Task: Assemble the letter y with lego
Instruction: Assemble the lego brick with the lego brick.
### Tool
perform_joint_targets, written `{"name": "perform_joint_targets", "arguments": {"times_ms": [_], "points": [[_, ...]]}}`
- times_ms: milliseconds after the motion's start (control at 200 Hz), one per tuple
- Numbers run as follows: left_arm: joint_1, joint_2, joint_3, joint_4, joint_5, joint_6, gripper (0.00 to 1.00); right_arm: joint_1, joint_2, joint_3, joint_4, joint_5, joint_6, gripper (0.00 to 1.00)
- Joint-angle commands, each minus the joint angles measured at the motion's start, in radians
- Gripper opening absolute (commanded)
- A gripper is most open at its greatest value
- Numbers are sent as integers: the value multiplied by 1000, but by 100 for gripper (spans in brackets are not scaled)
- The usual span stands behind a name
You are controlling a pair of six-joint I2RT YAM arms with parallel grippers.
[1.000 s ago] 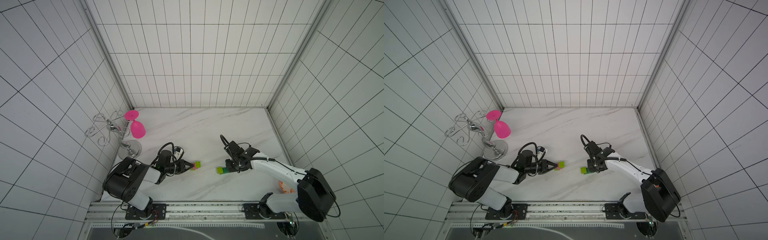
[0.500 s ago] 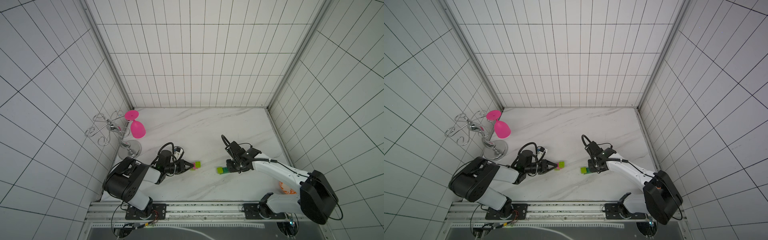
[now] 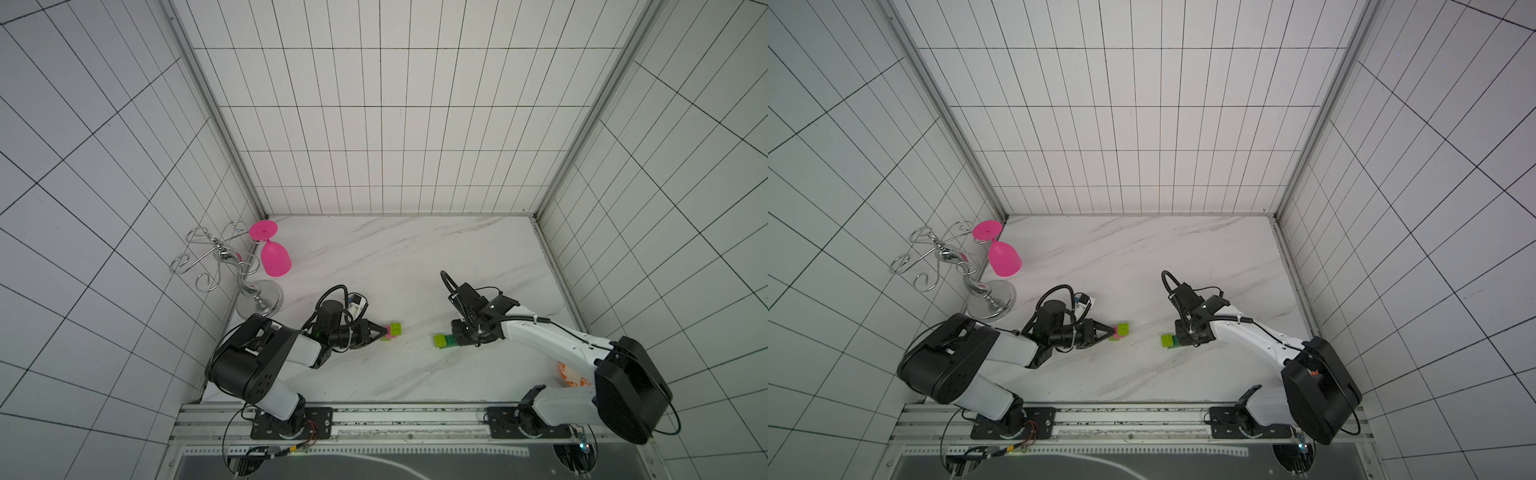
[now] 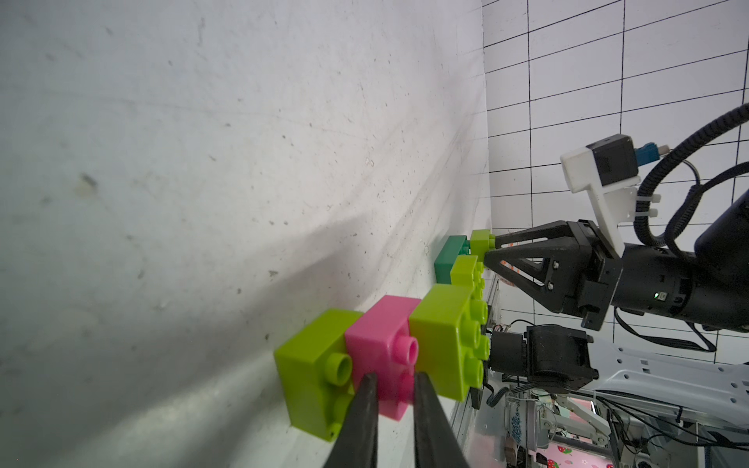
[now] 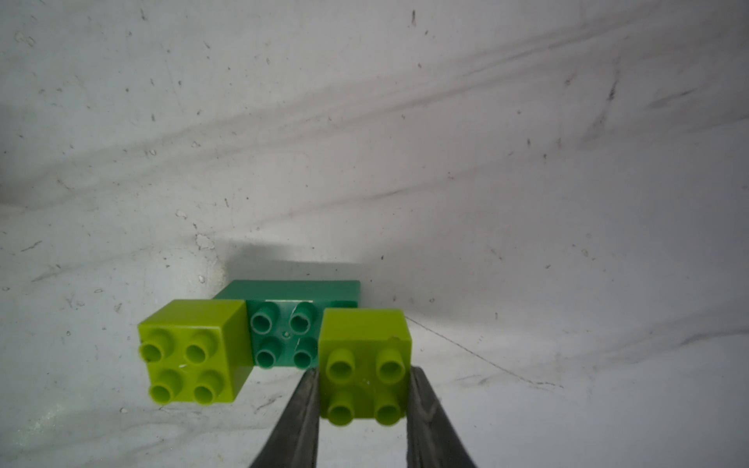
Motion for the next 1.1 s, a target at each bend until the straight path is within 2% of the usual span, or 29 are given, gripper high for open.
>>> {"name": "perform_joint_targets", "arguments": {"times_ms": [0, 915, 1094], "points": [[6, 32, -37, -139, -107, 9, 17, 14, 20, -25, -26, 13, 9, 30], [6, 34, -39, -135, -105, 7, 17, 86, 91, 15, -73, 81, 65, 31], [6, 29, -40, -136, -105, 7, 17, 89, 72, 43, -87, 87, 65, 45]]}}
